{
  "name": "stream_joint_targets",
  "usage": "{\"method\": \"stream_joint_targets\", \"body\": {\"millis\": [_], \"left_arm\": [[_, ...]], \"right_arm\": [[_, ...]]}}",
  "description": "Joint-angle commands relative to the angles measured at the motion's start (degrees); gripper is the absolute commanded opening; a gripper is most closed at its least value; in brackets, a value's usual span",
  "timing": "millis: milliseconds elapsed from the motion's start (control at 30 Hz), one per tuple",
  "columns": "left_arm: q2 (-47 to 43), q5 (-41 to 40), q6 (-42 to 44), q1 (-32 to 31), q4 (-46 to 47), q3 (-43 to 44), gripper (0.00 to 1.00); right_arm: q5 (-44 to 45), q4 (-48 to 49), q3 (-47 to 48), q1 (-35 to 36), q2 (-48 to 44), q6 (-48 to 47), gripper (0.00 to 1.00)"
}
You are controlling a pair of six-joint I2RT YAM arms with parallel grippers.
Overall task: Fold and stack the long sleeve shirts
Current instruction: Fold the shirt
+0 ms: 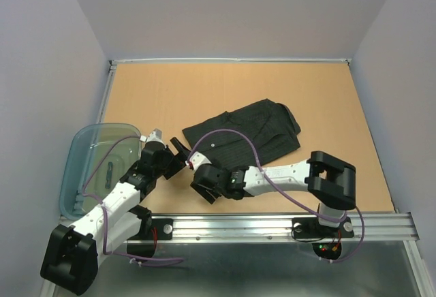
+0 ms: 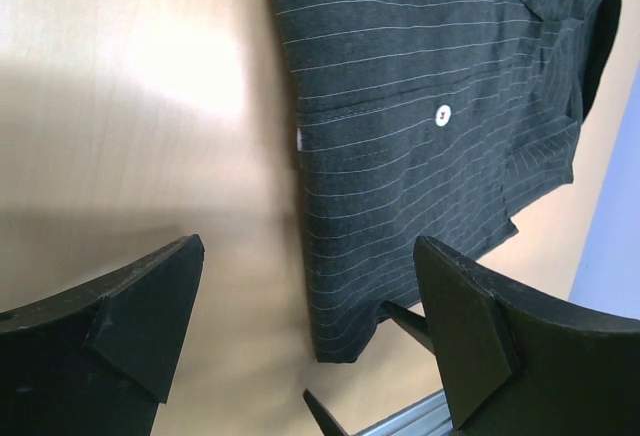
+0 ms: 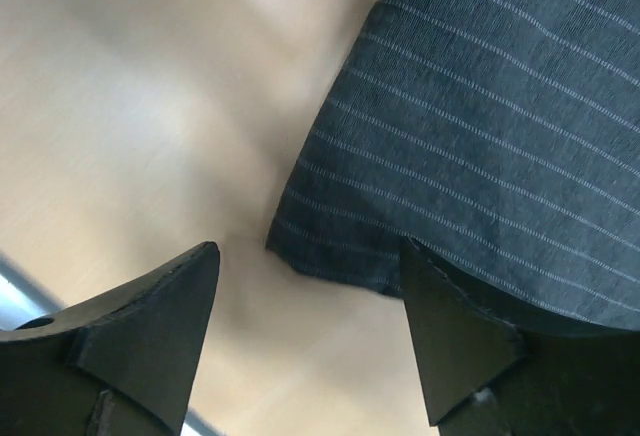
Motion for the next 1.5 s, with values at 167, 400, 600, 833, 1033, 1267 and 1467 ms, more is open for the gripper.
{"method": "stream_joint_targets", "body": {"millis": [167,400,600,833,1033,1267,1467], "left_arm": [[-1.08,-3.66,-1.58,-0.13,-0.16,-0.80,0.98],[0.15,-2.78,-1.32,-0.13,0.19,-0.27,0.97],[1.21,-0.85,-4.65,-0.13,2.91,0.34,0.95],[9.73,-1.38,-8.95,-0.13,7.66,3.33,0.95],[13.25,0.64,-15.02,-0.13,19.87,1.57,0.93],[11.32,-2.42,-16.08,-0.22,22.69,1.57,0.93],[17.81,-4.72,-15.56,-0.05,23.31,2.10,0.92]], "right_arm": [[12.02,0.85,5.67,2.60,5.85,-2.11,0.68],[14.14,0.41,5.94,2.95,5.08,-2.20,0.21],[15.64,0.50,5.15,2.86,0.51,-2.81,0.01],[15.90,0.50,2.86,2.86,-3.28,-1.23,0.01],[14.93,0.50,2.07,2.86,-3.81,0.44,0.01],[14.49,0.58,0.84,2.86,-3.63,1.14,0.01],[14.49,0.59,0.49,2.86,-4.77,1.23,0.01]]}}
